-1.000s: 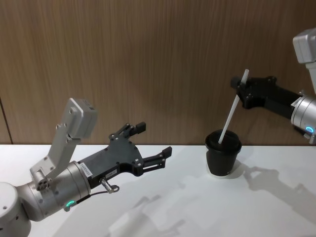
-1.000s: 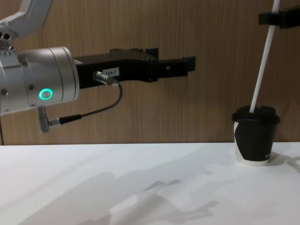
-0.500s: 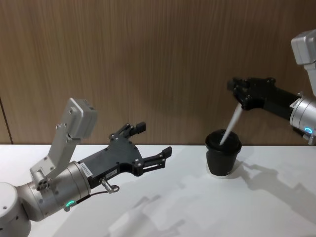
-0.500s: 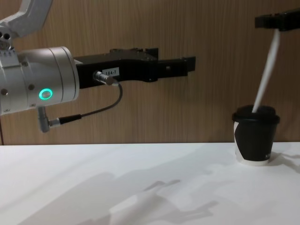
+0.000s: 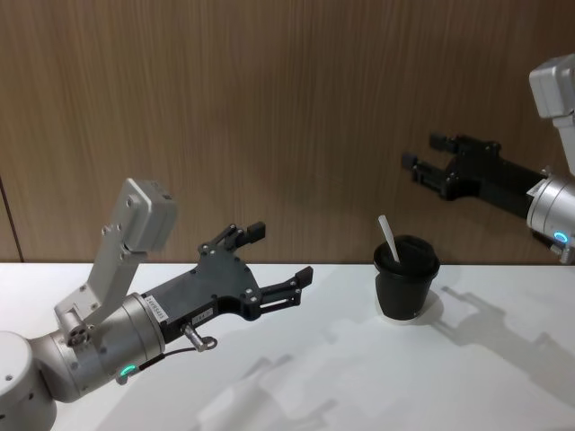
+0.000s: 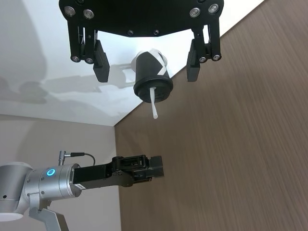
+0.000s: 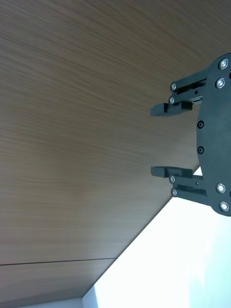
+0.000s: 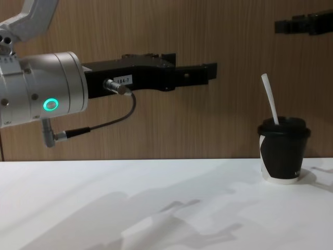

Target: Pick up the straw with one hand, pass it to the other hand, and insert it into the cup.

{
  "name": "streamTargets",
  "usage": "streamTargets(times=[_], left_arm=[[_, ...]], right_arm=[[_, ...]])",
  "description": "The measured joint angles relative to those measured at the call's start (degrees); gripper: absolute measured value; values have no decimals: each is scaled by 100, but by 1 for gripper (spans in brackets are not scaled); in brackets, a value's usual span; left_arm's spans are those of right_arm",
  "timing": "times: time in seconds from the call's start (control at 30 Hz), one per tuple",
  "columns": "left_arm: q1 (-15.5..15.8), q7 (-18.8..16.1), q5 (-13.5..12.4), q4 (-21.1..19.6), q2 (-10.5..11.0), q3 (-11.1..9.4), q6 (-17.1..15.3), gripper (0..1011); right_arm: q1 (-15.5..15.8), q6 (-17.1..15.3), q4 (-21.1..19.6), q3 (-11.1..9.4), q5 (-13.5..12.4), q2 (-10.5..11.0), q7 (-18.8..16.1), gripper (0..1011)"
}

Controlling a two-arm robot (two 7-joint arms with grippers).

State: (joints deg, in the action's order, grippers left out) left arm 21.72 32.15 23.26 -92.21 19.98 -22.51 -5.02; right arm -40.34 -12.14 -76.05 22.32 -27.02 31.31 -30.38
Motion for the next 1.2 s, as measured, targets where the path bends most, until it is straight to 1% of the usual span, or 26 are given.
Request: streamTargets(times=[0.03,0.13,0.2,0.23,0.27,0.37,0.4,0.5,0.7,0.83,1.0,1.2], left_arm=[[0,0,0,0,0,0,0,1003],[0,0,0,0,0,0,0,1003],[0,0,-1,0,0,0,0,1003],[0,0,0,0,0,0,0,1003],[0,0,0,0,0,0,0,1003],[0,-1,2,0,2,0,-3,1003],[0,-2,4,0,2,0,-6,1003],[4,-18,16,-4,4,0,-23,1003],[41,-88,19,-26,-4,-13,-43,1003],[95,-138,-13,-33,-20,-48,-43,1003],[224,-243,-122,-34,-82,-127,-30,1003],[362,-425,-280,-16,-176,-213,13,1003]], right_arm=[[0,0,0,0,0,0,0,627],[0,0,2,0,1,-3,-3,743],[0,0,3,0,1,-4,-4,800],[0,0,3,0,1,-4,-4,800],[0,0,4,0,1,-4,-5,856],[9,-2,-5,-4,2,-3,-4,903],[18,-5,-15,-6,1,-1,-1,948],[97,-24,-108,-30,-5,14,34,1001],[298,-67,-347,-101,-58,65,145,1001],[452,-87,-529,-139,-95,137,186,1001],[593,-65,-686,-169,-120,233,184,1001],[774,80,-838,-233,-143,335,166,1001]])
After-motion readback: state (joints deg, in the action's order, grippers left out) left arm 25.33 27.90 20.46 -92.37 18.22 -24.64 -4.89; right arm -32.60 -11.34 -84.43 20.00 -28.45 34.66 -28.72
